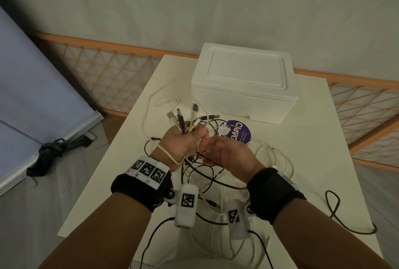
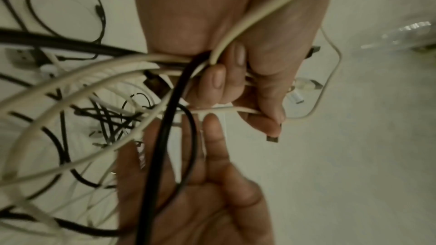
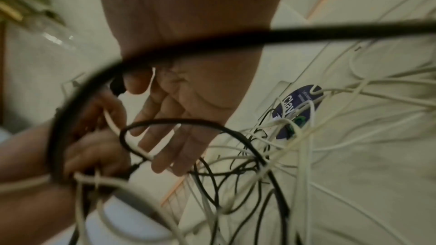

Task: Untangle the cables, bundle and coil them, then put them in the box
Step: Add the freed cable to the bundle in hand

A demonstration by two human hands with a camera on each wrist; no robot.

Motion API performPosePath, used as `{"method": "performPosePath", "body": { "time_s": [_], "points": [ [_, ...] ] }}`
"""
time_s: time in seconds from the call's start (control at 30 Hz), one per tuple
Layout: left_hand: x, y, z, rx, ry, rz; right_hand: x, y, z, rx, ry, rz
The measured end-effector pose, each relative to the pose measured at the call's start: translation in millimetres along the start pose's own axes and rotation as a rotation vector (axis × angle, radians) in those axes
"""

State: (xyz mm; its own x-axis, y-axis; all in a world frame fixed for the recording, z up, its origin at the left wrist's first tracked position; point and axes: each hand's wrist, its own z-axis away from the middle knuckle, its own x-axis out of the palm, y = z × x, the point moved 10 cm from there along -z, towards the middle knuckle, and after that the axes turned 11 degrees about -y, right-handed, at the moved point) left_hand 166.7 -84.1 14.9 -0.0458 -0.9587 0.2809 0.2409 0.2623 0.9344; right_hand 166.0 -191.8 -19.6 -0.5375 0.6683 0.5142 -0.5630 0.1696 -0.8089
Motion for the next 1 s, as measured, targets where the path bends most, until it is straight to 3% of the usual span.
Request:
{"method": "performPosePath", "body": {
  "time_s": [0.07, 0.17, 0.23, 0.3, 0.33, 0.43, 0.47, 0.53, 0.6, 0.67, 0.77, 0.87, 1.0],
  "points": [
    [-3.9, 0.4, 0.1, 0.018, 0.041, 0.069, 7.7, 4.9, -2.0, 0.024, -0.035, 0.241],
    [-1.8, -0.8, 3.3, 0.001, 0.058, 0.124, 11.2, -13.7, -7.1, -0.062, 0.054, 0.877],
    [3.4, -4.6, 7.4, -0.024, 0.039, 0.129, 11.9, -28.1, -9.5, -0.124, 0.134, 1.08],
    [-5.7, -24.1, 4.3, -0.081, 0.039, -0.018, 8.4, -41.8, -6.7, -0.192, 0.215, 1.021],
    [-12.5, -36.6, 3.9, -0.144, 0.039, -0.198, 7.9, -51.5, -2.6, -0.251, 0.259, 0.957],
    [-40.8, -96.9, 11.5, -0.453, -0.043, -0.747, 3.3, -90.6, 17.7, -0.45, 0.36, 0.616],
    [-49.7, -117.3, 15.2, -0.51, -0.083, -0.854, 2.6, -105.0, 25.3, -0.508, 0.364, 0.493],
    [-76.3, -146.8, 15.8, -0.549, -0.04, -0.918, -0.6, -127.2, 37.5, -0.576, 0.353, 0.391],
    [-90.5, -155.4, 8.8, -0.509, 0.019, -0.798, -4.5, -132.9, 43.0, -0.588, 0.383, 0.486],
    [-63.4, -123.9, 10.4, -0.391, 0.025, -0.544, -3.4, -124.1, 41.8, -0.575, 0.4, 0.539],
    [-2.8, -80.9, 10.7, -0.236, -0.139, -0.234, 7.9, -109.3, 34.2, -0.538, 0.382, 0.486],
    [20.4, -58.3, 6.4, -0.117, -0.137, -0.303, 24.4, -104.8, 27.5, -0.537, 0.316, 0.432],
    [-8.2, -29.9, 4.8, 0.058, 0.129, -0.44, 31.0, -111.0, 27.4, -0.566, 0.256, 0.319]
  ]
}}
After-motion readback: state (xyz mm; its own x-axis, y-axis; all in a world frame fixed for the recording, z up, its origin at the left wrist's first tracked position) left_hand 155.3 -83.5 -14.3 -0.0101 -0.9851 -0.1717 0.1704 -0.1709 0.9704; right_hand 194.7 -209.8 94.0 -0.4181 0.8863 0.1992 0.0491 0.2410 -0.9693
